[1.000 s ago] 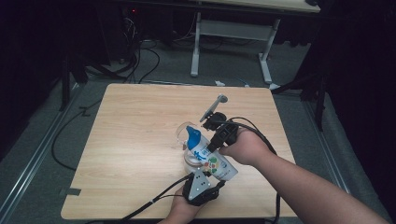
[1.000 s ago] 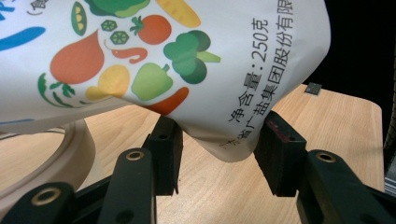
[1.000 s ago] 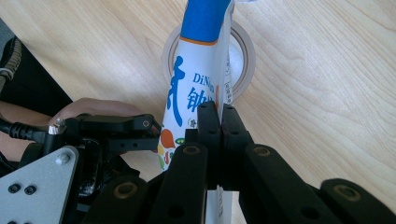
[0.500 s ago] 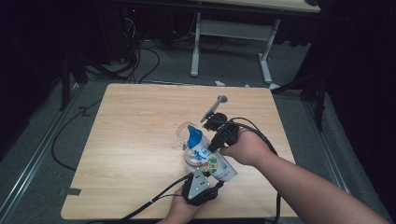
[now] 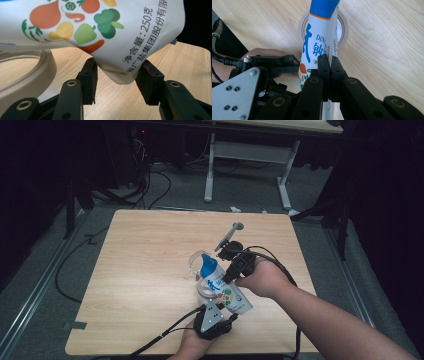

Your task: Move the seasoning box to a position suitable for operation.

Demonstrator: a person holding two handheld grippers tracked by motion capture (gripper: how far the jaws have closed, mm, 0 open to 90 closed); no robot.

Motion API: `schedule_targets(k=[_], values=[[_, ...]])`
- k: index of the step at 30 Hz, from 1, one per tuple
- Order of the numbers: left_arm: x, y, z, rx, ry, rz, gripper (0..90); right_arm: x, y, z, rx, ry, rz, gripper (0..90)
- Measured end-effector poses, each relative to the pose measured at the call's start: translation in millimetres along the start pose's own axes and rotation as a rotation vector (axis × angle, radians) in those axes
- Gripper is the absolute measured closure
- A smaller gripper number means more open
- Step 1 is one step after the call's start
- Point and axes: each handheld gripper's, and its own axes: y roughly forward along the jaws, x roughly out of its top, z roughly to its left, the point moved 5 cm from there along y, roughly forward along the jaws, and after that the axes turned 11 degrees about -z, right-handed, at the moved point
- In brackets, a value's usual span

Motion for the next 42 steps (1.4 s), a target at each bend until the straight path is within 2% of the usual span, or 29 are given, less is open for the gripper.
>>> schedule_targets(k=[1,2,6,10,11,12,15,16,25,28,34,38,41,42], values=[[-0.2,-0.1,0.0,0.000,0.000,-0.001,54.0,-0.4,-0.1,0.6,-0.002,0.011,0.002,89.6],[-0.3,-0.2,0.0,0.000,-0.001,-0.002,53.8,-0.2,0.1,-0.5,-0.005,-0.003,-0.002,89.6],[-0.9,-0.5,-0.3,-0.005,-0.010,-0.005,51.7,0.2,-0.4,-0.3,-0.004,0.001,-0.006,89.8],[-3.2,-0.7,-0.4,-0.026,-0.018,0.008,45.1,0.6,-1.3,0.8,-0.003,0.012,-0.015,89.9],[-3.9,-1.3,-0.5,-0.025,-0.009,0.013,43.5,0.9,-1.9,0.2,-0.001,0.004,-0.016,89.9],[-4.3,-2.0,-1.1,-0.026,-0.008,0.012,42.3,1.2,-2.5,0.7,-0.001,0.013,-0.019,89.9],[-4.5,-4.4,-1.8,-0.032,-0.018,0.005,38.7,0.6,-3.0,0.6,0.000,0.003,-0.016,89.9],[-4.6,-5.3,-1.6,-0.031,-0.017,0.006,38.1,0.3,-3.4,1.6,0.000,0.018,-0.010,90.0],[-6.2,-17.5,4.9,-0.017,-0.015,0.003,34.6,-0.6,-2.6,0.9,-0.001,0.011,-0.010,90.0],[-8.1,-22.7,8.8,-0.013,-0.015,0.006,33.8,-0.8,-0.7,0.0,-0.003,-0.005,-0.008,90.0],[-8.7,-38.0,18.8,0.012,-0.008,0.002,32.8,-0.3,-0.4,0.5,0.000,-0.001,-0.003,89.9],[-6.9,-49.5,29.3,0.029,-0.014,-0.011,32.6,-1.2,0.0,0.4,0.001,-0.001,0.001,89.9],[-7.1,-57.2,38.6,0.048,-0.025,-0.005,32.6,-1.7,0.1,-0.3,-0.002,-0.008,0.001,89.9],[-7.1,-59.5,41.7,0.054,-0.029,-0.001,32.6,-2.2,-0.2,0.1,-0.002,0.003,0.006,89.9]])
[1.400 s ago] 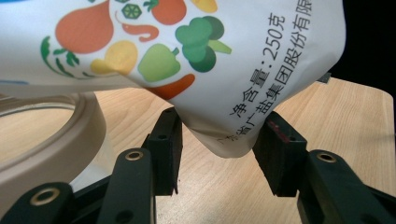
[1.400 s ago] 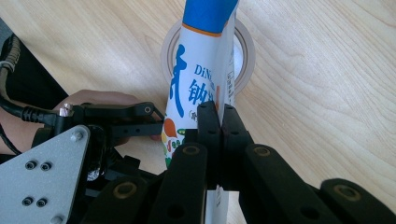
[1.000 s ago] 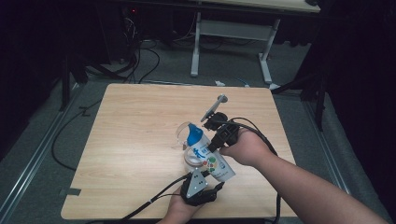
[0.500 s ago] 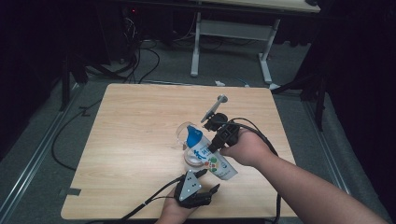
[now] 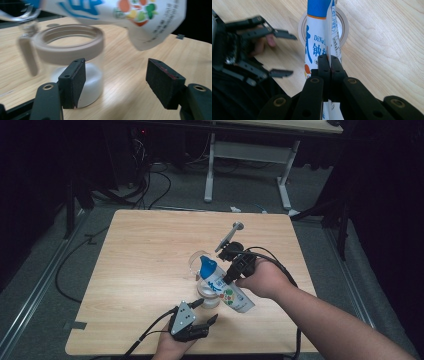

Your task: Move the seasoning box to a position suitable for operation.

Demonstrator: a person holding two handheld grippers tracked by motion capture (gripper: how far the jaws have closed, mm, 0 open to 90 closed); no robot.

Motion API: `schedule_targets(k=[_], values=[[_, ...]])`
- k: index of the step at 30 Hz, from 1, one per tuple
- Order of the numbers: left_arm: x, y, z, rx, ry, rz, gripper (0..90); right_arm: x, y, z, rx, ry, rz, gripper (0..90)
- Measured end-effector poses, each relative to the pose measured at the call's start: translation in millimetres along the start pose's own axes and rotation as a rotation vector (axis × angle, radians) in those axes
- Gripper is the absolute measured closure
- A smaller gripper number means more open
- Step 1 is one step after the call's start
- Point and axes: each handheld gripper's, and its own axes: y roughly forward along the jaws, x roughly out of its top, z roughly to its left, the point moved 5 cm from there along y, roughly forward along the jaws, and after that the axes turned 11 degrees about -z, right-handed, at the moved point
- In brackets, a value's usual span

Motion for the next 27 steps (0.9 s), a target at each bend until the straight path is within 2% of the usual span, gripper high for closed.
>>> schedule_targets(k=[2,3,9,10,13,14,15,16,17,21,27], values=[[0.9,-4.7,6.4,0.013,-0.006,-0.001,32.6,-0.3,-0.6,0.6,-0.001,0.019,0.004,89.9],[1.4,-7.4,9.8,0.022,-0.007,-0.001,32.6,-0.5,-0.3,-1.4,-0.001,-0.002,-0.004,89.9],[4.9,-23.6,34.4,0.089,-0.028,-0.023,32.4,-2.9,-3.1,-6.9,-0.005,0.002,-0.007,89.9],[5.3,-26.2,38.7,0.099,-0.028,-0.024,32.3,-3.9,-4.0,-6.7,-0.009,0.024,-0.003,89.9],[6.9,-32.9,50.2,0.132,-0.032,-0.031,32.2,-5.8,-5.5,-11.4,-0.013,0.020,-0.006,89.9],[7.4,-34.8,54.1,0.140,-0.029,-0.033,32.2,-6.3,-6.3,-10.7,-0.019,0.042,-0.001,89.9],[7.8,-37.0,57.5,0.147,-0.027,-0.030,32.1,-7.2,-6.7,-12.2,-0.018,0.035,-0.004,89.9],[8.3,-38.8,60.3,0.152,-0.026,-0.028,32.1,-7.9,-6.8,-13.8,-0.016,0.025,-0.005,89.9],[8.7,-40.2,62.3,0.159,-0.026,-0.031,32.1,-8.1,-7.6,-13.6,-0.020,0.039,0.001,89.9],[8.0,-45.1,68.8,0.178,-0.017,-0.030,32.1,-8.2,-9.1,-15.2,-0.021,0.041,-0.010,89.9],[4.7,-53.5,78.2,0.205,-0.028,-0.030,32.0,-10.3,-10.6,-19.4,-0.040,0.056,-0.004,89.9]])
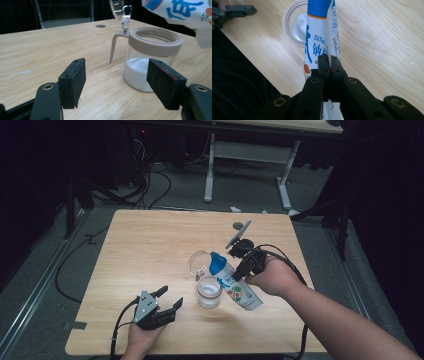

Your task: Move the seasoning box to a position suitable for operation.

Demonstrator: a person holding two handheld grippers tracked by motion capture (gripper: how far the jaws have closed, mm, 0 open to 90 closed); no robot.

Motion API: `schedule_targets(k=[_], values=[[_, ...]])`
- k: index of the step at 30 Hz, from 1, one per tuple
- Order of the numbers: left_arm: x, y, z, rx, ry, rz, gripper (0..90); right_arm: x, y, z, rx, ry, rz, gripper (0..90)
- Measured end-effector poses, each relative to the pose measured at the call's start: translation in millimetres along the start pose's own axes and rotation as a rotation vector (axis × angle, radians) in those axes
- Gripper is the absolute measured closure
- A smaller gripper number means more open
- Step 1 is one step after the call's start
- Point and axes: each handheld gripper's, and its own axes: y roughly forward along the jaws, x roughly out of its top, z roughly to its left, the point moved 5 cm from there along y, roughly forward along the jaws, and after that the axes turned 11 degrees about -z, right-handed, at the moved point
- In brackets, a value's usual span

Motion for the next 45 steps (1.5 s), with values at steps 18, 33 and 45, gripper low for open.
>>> schedule_targets(k=[18,33,45], values=[[2.6,-7.3,11.5,0.015,-0.031,-0.016,31.9,-12.7,7.5,-33.9,-0.045,0.024,0.006,89.9],[2.2,-12.7,25.8,0.050,-0.030,-0.001,31.9,-30.7,17.4,-71.3,-0.073,0.090,0.024,89.9],[3.5,-18.2,39.0,0.079,-0.064,-0.009,31.3,-42.3,27.8,-96.2,-0.094,0.136,0.027,89.9]])
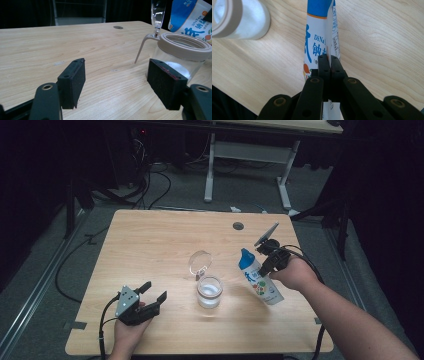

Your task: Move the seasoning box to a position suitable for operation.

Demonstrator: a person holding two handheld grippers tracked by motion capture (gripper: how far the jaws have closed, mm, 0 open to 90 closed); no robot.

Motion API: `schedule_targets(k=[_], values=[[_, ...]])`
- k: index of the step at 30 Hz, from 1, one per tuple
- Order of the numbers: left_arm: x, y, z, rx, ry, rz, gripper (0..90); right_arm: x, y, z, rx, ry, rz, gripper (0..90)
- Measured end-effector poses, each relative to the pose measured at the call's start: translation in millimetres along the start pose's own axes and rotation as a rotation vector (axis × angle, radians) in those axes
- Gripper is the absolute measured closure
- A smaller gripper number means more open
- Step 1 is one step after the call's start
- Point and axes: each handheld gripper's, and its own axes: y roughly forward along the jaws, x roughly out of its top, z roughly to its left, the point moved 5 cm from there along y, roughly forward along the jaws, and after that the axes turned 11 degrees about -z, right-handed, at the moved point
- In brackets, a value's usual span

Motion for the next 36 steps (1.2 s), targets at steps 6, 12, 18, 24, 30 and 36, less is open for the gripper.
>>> schedule_targets(k=[6,12,18,24,30,36], values=[[0.2,-1.0,1.5,0.002,0.001,0.001,31.3,-2.7,5.5,-6.1,-0.011,0.020,0.007,89.9],[-1.5,-1.2,1.8,-0.001,-0.004,0.004,31.3,-6.1,11.8,-10.1,-0.006,0.013,0.002,90.0],[-1.1,-1.8,1.1,-0.002,-0.004,0.003,31.3,-6.2,8.9,-10.6,-0.018,0.011,-0.019,90.0],[-1.2,-1.7,1.6,-0.001,-0.003,0.003,31.3,-5.5,1.8,-10.3,-0.034,0.029,-0.114,90.0],[-1.5,-2.0,2.8,0.003,-0.003,0.005,31.3,-4.7,-1.5,-6.9,-0.051,0.036,-0.218,90.0],[-2.8,-1.4,2.9,0.004,0.000,0.011,31.3,-7.5,-0.5,-6.4,-0.064,0.046,-0.334,90.0]])
